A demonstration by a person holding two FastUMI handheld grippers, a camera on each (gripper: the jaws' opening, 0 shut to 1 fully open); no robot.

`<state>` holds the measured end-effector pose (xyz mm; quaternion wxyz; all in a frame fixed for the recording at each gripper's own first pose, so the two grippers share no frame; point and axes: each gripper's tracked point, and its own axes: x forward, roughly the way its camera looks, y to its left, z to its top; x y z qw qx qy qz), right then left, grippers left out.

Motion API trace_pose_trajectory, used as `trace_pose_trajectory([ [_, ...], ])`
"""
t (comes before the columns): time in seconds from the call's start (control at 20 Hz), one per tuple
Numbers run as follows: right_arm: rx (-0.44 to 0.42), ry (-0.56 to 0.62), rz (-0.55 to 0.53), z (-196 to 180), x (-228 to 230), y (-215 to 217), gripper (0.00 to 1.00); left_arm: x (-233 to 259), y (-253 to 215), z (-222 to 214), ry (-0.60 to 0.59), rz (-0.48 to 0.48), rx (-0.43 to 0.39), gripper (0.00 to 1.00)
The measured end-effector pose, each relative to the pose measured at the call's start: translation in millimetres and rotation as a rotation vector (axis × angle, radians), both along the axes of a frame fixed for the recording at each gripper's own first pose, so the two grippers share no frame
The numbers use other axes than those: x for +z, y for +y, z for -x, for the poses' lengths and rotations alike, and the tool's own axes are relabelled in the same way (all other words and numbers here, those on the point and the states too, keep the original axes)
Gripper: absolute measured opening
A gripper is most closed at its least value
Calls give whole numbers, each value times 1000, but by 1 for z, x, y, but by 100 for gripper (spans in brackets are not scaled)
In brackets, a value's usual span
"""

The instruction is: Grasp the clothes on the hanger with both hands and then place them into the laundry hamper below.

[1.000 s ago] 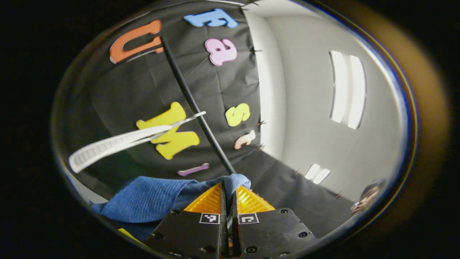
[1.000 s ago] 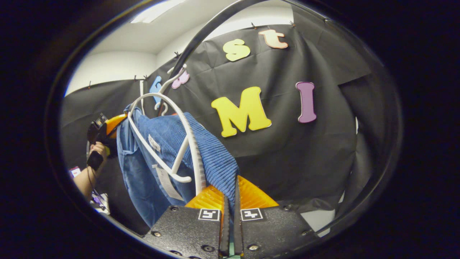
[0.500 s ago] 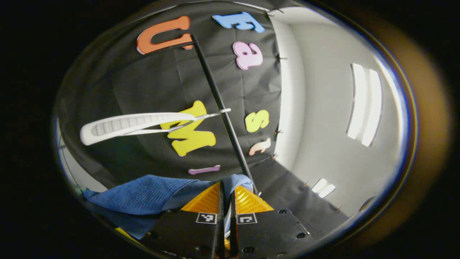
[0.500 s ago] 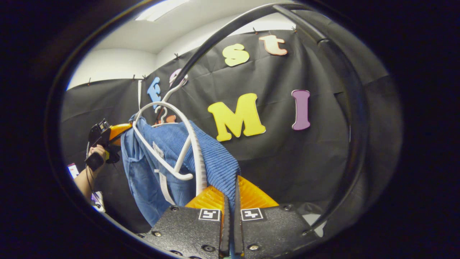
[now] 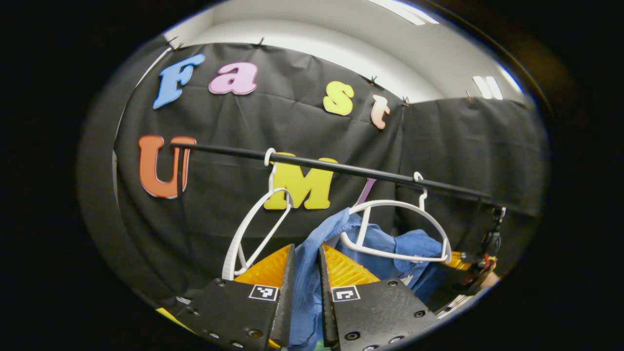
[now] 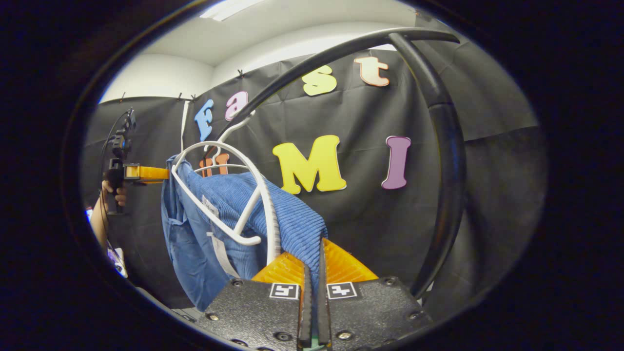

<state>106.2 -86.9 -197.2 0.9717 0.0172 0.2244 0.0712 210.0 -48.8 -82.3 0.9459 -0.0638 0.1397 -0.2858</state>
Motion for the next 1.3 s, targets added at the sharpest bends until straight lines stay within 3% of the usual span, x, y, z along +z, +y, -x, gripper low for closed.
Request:
trace_pose_trajectory([
  [0.05, -5, 0, 0, 0, 1, -2, 8, 3, -9, -5, -5, 7, -15, 13],
  [0.1, -10, -5, 1, -1, 3, -3, 8, 3, -19, 11, 36, 9, -89, 0],
  [0.2, -16, -9, -2, -1, 5, -5, 8, -2, -23, 11, 12, -66, -90, 0],
  [0.3, -25, -16, -2, 0, 9, -9, 8, -22, -12, 8, 7, -215, -44, 0],
  [0.4, -32, -23, 4, 0, 12, -11, 8, -29, -14, 9, -4, -265, -55, 0],
  [0.55, -32, -25, 20, 6, 10, -8, 8, -43, -28, 8, 10, -267, -72, 49],
  [0.7, -33, -28, 43, 5, 11, -11, 8, -53, -23, 0, 15, -311, -55, 48],
  [0.75, -37, -29, 47, 4, 12, -12, 8, -50, -25, 1, 21, -296, -47, 31],
  [0.8, -36, -30, 48, 4, 12, -12, 8, -50, -28, 0, 36, -246, -58, 14],
  [0.85, -40, -33, 54, 4, 13, -14, 8, -45, -28, 6, 50, -188, -78, 8],
  [0.9, -34, -33, 62, 4, 13, -15, 8, -33, -31, 8, 62, -90, -98, 13],
  [0.95, -36, -32, 70, 3, 13, -15, 8, -25, -31, 14, 86, 2, -128, 5],
  [1.05, -16, -28, 59, -4, 19, -15, 8, -3, -30, 17, 112, 183, -166, 1],
  [1.2, 10, -28, 33, -6, 18, -6, 8, 25, -34, 21, 240, 577, -207, 5],
  [1.3, 24, -23, 13, -6, 16, 2, 8, 15, -29, 17, 334, 754, -197, 1],
])
